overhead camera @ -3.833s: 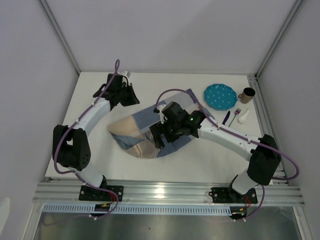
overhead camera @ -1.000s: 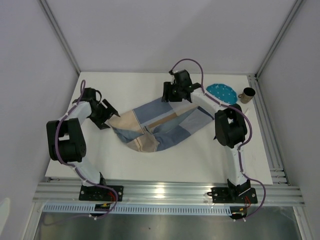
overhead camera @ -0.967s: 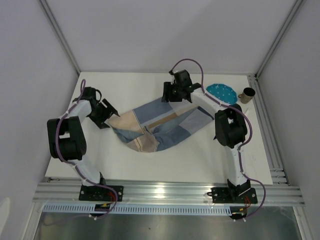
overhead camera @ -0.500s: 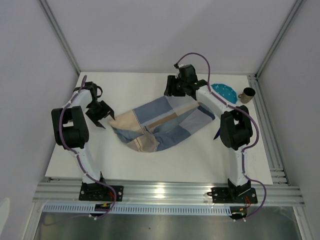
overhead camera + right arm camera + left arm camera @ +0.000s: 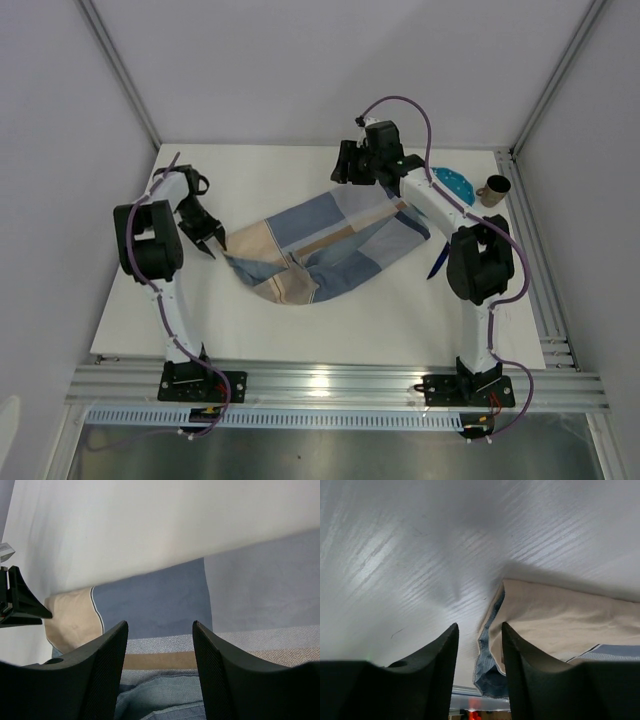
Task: Set the dinner table for one person
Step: Flatten out the napkin at the center of the board.
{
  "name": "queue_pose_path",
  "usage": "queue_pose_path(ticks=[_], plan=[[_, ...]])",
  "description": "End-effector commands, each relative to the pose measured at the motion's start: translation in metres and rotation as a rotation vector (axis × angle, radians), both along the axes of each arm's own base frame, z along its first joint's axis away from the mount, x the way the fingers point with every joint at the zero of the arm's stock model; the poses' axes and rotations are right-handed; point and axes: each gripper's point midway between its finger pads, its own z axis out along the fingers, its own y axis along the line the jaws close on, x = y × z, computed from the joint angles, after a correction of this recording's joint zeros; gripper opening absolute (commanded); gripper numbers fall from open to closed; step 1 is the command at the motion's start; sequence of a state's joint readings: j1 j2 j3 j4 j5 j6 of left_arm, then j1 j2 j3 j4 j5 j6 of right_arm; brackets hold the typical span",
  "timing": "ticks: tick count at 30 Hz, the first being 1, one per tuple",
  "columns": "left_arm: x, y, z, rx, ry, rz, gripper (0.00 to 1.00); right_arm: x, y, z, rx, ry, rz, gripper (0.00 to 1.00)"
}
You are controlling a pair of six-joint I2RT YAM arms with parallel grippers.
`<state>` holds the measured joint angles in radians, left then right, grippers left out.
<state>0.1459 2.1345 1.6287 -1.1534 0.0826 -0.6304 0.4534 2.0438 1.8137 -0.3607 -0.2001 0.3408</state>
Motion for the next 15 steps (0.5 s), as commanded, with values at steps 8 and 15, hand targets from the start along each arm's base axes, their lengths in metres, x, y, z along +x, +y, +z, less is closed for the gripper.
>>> queue_pose_path(ticks=[8,15], plan=[[0.016,-0.025,-0.018,-0.094,0.012,-0.056,0.33,0.005,-0.012,0.034,0.051,-0.045,-0.032,0.59],[0.017,-0.028,-0.025,-0.086,0.047,-0.099,0.01,0.015,-0.026,0.025,0.036,-0.019,-0.096,0.59]])
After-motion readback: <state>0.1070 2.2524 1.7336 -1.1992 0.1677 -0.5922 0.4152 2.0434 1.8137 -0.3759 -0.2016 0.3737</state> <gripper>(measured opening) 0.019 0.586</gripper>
